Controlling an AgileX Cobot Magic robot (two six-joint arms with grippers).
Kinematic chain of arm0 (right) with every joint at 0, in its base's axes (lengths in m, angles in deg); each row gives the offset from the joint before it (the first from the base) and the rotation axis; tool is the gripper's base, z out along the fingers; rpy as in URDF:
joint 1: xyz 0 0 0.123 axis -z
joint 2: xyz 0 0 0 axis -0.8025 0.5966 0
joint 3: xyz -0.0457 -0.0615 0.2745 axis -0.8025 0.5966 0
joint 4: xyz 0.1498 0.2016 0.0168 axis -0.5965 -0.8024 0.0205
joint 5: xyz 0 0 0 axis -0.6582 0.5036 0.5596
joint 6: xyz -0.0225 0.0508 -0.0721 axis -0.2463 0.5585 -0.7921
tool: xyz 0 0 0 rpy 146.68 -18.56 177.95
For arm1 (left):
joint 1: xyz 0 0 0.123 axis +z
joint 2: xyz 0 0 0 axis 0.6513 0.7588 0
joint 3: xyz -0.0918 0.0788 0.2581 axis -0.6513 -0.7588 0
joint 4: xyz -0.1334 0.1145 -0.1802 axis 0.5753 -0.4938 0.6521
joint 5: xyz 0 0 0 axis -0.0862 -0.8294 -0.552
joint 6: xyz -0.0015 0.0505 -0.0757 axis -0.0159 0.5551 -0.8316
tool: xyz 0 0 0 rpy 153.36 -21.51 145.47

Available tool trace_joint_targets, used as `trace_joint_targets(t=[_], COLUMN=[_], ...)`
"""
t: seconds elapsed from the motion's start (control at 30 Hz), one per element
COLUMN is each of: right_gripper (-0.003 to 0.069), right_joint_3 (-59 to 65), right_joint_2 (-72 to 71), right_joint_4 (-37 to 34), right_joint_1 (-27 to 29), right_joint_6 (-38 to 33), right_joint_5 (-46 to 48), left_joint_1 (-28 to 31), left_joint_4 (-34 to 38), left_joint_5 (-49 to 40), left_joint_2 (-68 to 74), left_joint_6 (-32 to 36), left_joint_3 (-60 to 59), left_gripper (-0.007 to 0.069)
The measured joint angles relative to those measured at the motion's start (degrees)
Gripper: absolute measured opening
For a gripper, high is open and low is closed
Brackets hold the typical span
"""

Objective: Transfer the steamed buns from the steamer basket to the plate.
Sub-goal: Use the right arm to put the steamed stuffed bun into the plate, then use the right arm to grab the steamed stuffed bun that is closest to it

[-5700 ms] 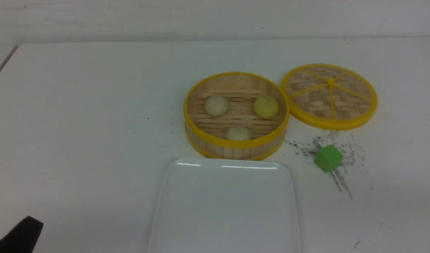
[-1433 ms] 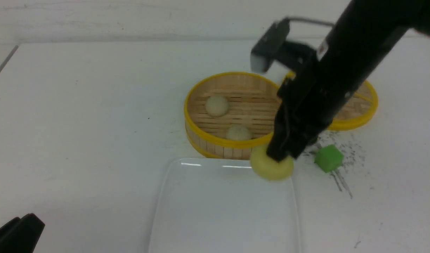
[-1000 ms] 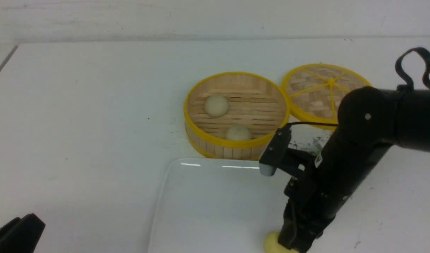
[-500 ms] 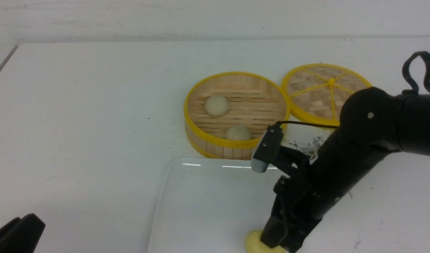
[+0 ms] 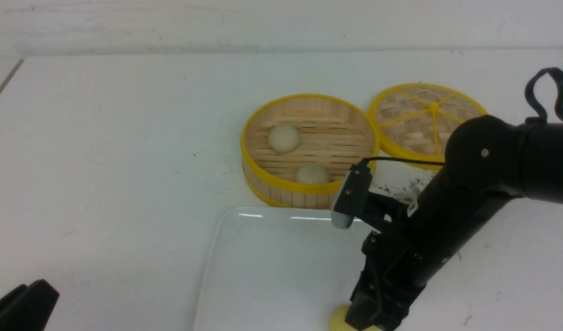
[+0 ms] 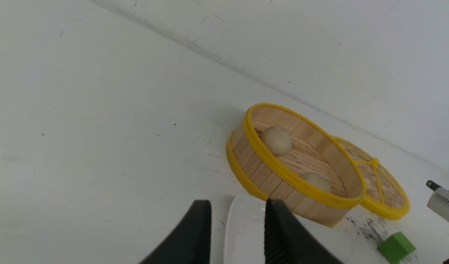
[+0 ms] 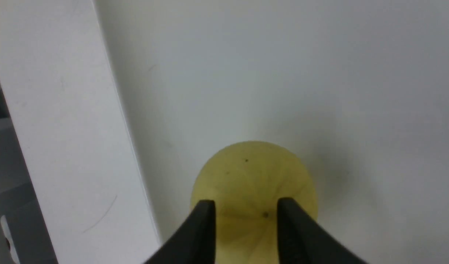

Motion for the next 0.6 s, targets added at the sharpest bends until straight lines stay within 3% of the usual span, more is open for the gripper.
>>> trace_joint_targets(t=[0.13, 0.37, 0.6], right_gripper=[0.0419, 0.0434, 0.0435], right_joint_3=[0.00, -0.64, -4.13], right_joint_2=[0.00, -2.47, -15.51], right_joint_4=[0.00, 0.00, 0.85], right_joint_1=[0.00, 0.00, 0.00], right_joint_6=[0.00, 0.00, 1.07], right_joint_5=[-1.38, -8.38, -14.53], left_joint_1=[0.00, 0.00, 0.00], left_joint_4=[0.00, 0.00, 0.00], left_joint_5=[0.00, 0.00, 0.00], left_joint_2=[0.00, 0.00, 0.00], left_joint_6=[0.00, 0.00, 0.00], left_joint_3=[0.00, 0.00, 0.00], left_gripper=[0.0241, 0.0241, 0.0241])
